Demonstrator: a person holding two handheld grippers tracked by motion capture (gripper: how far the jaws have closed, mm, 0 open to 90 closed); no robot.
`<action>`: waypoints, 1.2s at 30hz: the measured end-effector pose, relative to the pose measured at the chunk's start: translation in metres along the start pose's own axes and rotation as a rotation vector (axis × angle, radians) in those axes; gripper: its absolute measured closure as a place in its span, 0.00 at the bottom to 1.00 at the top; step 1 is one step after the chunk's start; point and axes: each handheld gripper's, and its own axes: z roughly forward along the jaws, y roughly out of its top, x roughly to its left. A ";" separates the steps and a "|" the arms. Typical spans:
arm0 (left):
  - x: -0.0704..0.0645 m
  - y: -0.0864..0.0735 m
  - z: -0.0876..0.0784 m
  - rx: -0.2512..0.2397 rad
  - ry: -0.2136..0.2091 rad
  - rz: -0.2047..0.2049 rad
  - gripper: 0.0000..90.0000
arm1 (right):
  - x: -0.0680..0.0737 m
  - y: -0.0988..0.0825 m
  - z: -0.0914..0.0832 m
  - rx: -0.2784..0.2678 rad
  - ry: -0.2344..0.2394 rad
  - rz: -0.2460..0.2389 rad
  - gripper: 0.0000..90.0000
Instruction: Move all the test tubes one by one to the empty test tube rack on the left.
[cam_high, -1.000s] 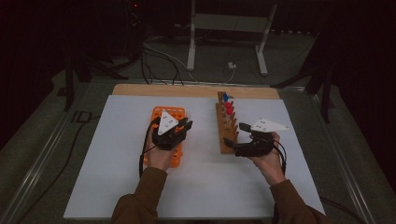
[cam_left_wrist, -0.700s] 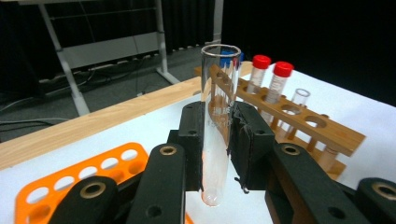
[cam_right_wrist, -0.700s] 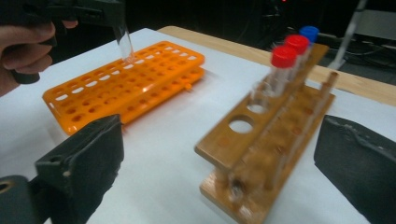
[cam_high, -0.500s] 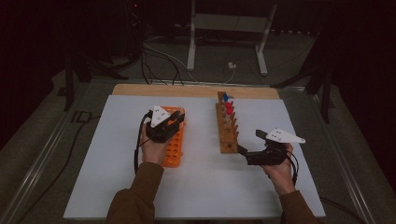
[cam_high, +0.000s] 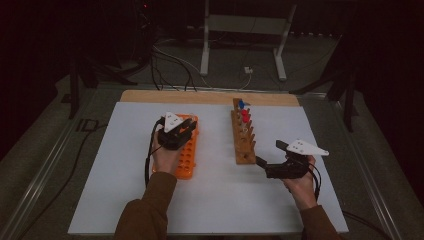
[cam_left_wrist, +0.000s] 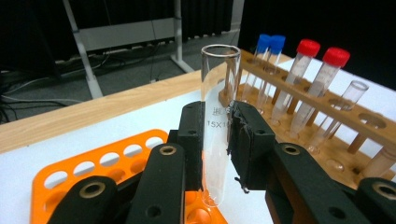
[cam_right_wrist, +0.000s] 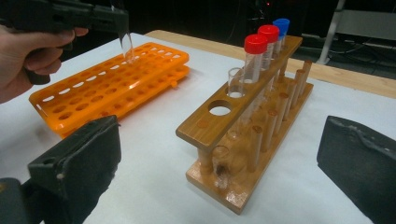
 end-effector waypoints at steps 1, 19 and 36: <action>0.000 -0.001 0.002 0.007 -0.001 0.001 0.83 | 0.000 0.000 -0.001 0.000 0.000 0.001 0.00; 0.007 -0.020 0.009 0.118 0.021 -0.004 0.83 | 0.001 0.000 -0.002 -0.003 -0.002 -0.014 0.00; 0.003 -0.024 0.012 0.263 0.023 0.053 0.84 | 0.002 -0.001 0.000 0.007 0.008 -0.026 0.00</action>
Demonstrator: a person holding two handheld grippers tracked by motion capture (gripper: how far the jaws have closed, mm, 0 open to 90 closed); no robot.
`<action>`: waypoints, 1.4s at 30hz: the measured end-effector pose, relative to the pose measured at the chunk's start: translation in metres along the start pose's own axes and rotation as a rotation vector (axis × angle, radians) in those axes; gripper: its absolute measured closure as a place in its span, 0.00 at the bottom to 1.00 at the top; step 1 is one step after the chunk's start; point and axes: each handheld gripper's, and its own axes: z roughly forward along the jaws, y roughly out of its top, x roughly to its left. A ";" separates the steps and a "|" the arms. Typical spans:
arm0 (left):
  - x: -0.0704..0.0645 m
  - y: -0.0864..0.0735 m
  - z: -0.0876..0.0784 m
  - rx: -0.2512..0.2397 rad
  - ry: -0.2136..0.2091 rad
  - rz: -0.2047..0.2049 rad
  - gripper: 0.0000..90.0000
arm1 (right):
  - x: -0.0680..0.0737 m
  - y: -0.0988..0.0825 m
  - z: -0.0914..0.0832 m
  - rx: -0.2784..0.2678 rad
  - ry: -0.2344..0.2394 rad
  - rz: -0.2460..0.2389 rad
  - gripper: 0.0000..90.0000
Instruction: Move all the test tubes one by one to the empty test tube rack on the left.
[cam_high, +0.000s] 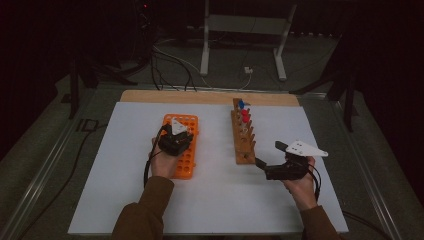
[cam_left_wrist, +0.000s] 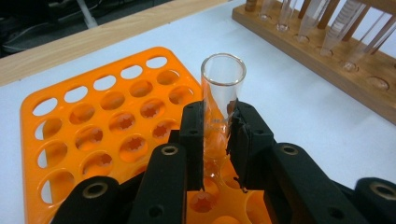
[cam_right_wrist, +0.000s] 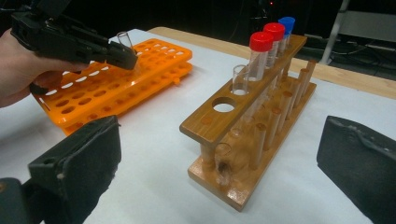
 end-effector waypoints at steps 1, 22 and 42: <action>0.000 0.000 0.000 0.002 0.001 0.001 0.85 | 0.000 0.000 0.001 0.002 0.001 0.000 0.00; -0.004 0.003 0.007 0.082 0.023 0.017 0.84 | 0.002 -0.001 0.002 0.009 0.010 -0.002 0.00; 0.001 -0.004 -0.032 -0.130 -0.021 -0.134 0.17 | 0.001 -0.001 0.002 0.002 0.009 0.003 0.00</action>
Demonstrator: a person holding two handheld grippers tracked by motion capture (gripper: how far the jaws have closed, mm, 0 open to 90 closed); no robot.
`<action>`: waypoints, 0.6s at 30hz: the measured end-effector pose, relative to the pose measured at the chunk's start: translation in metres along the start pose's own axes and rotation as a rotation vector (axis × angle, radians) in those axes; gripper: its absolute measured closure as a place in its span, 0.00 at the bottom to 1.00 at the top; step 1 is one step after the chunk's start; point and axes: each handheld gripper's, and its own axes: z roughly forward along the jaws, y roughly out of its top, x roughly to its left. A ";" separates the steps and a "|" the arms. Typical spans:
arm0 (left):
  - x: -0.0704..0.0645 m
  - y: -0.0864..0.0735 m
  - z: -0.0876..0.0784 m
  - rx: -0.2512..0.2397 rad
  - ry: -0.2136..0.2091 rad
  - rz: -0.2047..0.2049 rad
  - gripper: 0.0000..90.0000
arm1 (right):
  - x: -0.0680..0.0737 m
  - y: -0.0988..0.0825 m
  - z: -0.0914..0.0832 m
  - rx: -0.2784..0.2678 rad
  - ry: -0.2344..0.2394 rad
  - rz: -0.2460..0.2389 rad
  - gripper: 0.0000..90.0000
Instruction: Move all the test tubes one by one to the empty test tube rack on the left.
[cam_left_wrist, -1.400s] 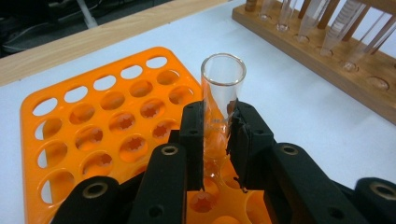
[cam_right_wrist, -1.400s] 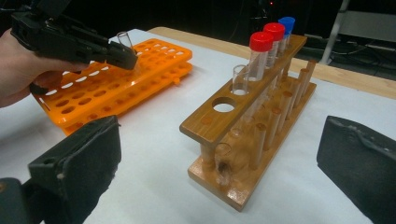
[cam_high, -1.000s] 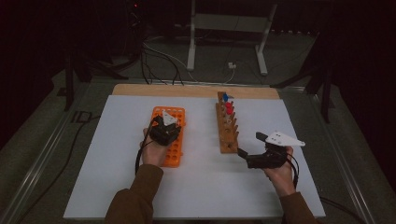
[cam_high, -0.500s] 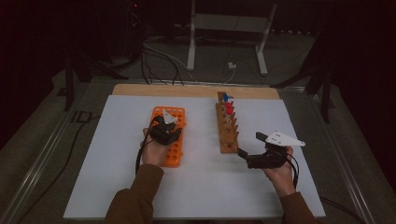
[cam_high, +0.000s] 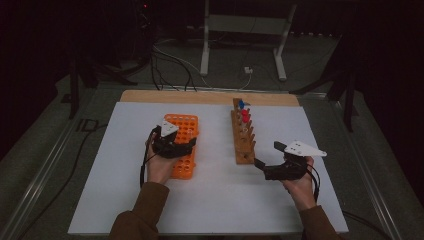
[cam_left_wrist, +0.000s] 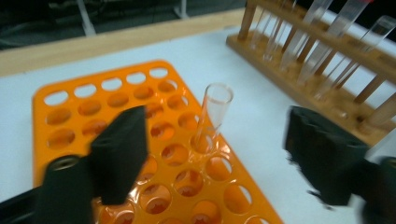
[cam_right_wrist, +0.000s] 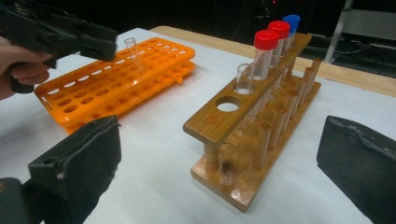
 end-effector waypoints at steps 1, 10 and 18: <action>-0.001 0.000 -0.003 -0.014 0.000 -0.002 0.13 | 0.000 0.000 0.000 0.000 0.000 0.000 0.00; -0.005 -0.004 -0.030 -0.083 0.022 0.003 0.02 | -0.001 0.004 0.000 0.002 -0.010 -0.004 0.00; -0.003 -0.012 -0.051 -0.125 0.014 -0.007 0.01 | -0.004 0.017 0.006 -0.003 -0.034 -0.006 0.00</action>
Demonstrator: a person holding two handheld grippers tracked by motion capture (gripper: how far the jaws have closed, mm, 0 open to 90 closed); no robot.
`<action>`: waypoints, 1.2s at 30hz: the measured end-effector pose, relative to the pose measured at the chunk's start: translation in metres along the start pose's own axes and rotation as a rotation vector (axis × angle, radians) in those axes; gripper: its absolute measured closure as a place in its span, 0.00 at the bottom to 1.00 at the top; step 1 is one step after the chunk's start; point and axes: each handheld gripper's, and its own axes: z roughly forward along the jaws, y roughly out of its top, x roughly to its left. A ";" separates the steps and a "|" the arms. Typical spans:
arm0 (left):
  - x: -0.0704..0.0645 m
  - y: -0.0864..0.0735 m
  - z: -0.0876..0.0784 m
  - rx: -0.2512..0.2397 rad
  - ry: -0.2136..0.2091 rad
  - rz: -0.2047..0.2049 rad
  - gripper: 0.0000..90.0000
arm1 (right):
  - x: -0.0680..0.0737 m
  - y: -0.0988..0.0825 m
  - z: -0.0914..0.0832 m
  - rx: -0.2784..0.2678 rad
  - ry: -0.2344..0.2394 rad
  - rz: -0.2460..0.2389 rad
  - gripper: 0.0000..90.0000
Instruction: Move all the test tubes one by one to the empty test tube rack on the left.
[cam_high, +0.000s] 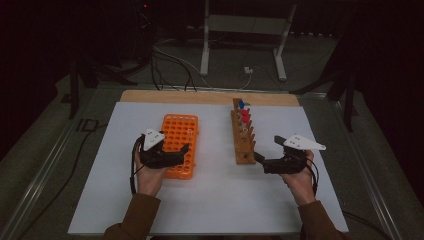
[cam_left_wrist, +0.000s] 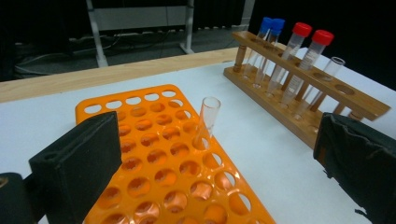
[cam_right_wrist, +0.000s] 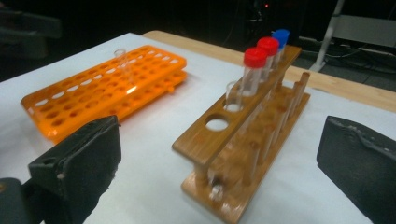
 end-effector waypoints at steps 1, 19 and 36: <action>0.000 -0.001 -0.002 -0.007 -0.004 0.003 0.01 | -0.001 0.002 0.001 0.001 -0.005 0.001 0.00; -0.001 -0.011 -0.019 -0.024 0.031 -0.017 0.01 | -0.011 0.026 0.048 0.061 -0.080 0.002 0.18; -0.006 -0.014 -0.015 0.002 0.032 -0.010 0.02 | -0.012 0.021 0.092 0.148 -0.094 -0.028 0.73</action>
